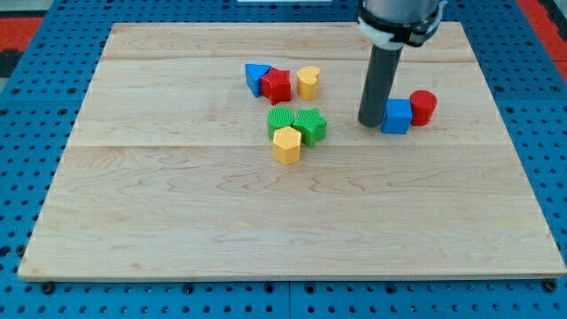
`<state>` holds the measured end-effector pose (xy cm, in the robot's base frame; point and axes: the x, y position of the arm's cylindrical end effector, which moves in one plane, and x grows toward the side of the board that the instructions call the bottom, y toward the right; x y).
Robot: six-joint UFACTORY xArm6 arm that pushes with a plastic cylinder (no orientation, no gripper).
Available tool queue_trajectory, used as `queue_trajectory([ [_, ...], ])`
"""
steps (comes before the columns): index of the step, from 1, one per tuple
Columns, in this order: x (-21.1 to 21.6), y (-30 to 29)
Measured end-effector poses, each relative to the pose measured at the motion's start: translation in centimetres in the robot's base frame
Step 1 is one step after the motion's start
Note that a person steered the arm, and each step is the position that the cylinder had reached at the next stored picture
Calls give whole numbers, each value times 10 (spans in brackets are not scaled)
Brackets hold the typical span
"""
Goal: Move the yellow hexagon into the green star
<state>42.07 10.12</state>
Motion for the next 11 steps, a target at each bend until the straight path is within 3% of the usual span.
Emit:
queue_trajectory([
  [1, 86, -23],
  [2, 97, -80],
  [4, 46, -101],
  [7, 3, -135],
  [11, -6, -45],
])
